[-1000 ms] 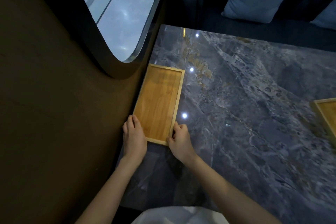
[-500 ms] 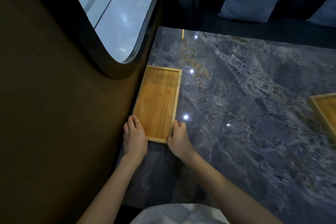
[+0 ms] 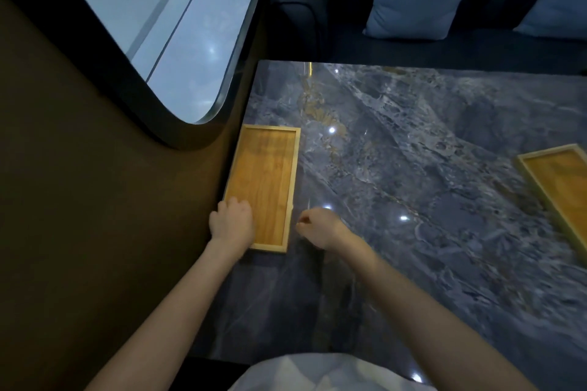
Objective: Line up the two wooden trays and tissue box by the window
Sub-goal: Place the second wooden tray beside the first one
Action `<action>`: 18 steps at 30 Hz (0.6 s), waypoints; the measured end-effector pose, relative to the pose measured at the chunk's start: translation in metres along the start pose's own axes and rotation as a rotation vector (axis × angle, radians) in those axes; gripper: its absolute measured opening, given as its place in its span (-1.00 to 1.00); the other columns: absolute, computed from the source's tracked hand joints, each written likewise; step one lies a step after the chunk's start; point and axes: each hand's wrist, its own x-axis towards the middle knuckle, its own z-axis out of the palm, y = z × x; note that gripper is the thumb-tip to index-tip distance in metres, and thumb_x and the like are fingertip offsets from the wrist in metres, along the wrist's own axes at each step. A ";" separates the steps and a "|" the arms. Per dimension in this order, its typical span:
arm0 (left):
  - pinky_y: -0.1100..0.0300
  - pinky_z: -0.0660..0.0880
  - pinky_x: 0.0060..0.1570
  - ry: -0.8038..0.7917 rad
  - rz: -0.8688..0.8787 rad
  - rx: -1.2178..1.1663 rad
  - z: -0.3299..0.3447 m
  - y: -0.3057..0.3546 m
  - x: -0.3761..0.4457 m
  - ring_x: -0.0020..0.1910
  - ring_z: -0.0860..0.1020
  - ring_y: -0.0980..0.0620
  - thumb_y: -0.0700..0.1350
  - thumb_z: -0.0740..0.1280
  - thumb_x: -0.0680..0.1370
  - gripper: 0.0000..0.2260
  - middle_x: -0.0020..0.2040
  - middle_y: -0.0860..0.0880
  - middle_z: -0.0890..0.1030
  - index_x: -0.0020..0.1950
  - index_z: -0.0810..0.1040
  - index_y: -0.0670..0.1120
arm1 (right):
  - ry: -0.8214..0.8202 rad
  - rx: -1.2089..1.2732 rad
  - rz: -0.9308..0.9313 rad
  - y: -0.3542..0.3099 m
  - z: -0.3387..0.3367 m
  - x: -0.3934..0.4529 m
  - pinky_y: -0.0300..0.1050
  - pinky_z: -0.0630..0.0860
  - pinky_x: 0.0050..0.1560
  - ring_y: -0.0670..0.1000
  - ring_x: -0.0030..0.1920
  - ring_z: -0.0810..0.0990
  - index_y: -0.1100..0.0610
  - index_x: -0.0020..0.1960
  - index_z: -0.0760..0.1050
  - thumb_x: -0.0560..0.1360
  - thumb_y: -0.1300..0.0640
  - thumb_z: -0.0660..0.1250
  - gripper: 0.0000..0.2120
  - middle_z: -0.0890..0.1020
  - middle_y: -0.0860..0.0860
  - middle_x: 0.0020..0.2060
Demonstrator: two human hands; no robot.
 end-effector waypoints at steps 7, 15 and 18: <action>0.00 0.51 -0.04 0.060 0.199 -0.190 -0.029 0.097 0.006 0.02 0.58 -0.24 -0.08 0.13 0.54 -0.72 0.04 -0.22 0.64 0.02 0.58 -0.17 | 0.162 -0.025 0.023 0.050 -0.076 -0.037 -0.02 0.46 -0.07 0.20 -0.02 0.58 0.27 -0.14 0.55 0.48 0.11 0.21 -0.75 0.63 0.27 -0.09; -0.01 0.45 -0.03 0.101 0.494 -0.300 -0.026 0.244 -0.033 0.09 0.55 -0.23 -0.04 0.16 0.54 -0.74 0.04 -0.22 0.62 0.03 0.57 -0.16 | 0.481 0.004 0.118 0.160 -0.166 -0.127 -0.11 0.30 -0.20 0.16 -0.08 0.56 0.22 -0.20 0.50 0.50 0.10 0.22 -0.78 0.62 0.23 -0.17; -0.01 0.43 -0.04 0.075 0.566 -0.298 -0.017 0.302 -0.052 0.09 0.53 -0.22 -0.06 0.14 0.56 -0.74 0.05 -0.20 0.59 0.01 0.54 -0.19 | 0.576 0.044 0.158 0.207 -0.192 -0.165 -0.03 0.36 -0.19 0.18 -0.10 0.57 0.22 -0.18 0.51 0.52 0.10 0.20 -0.78 0.62 0.21 -0.21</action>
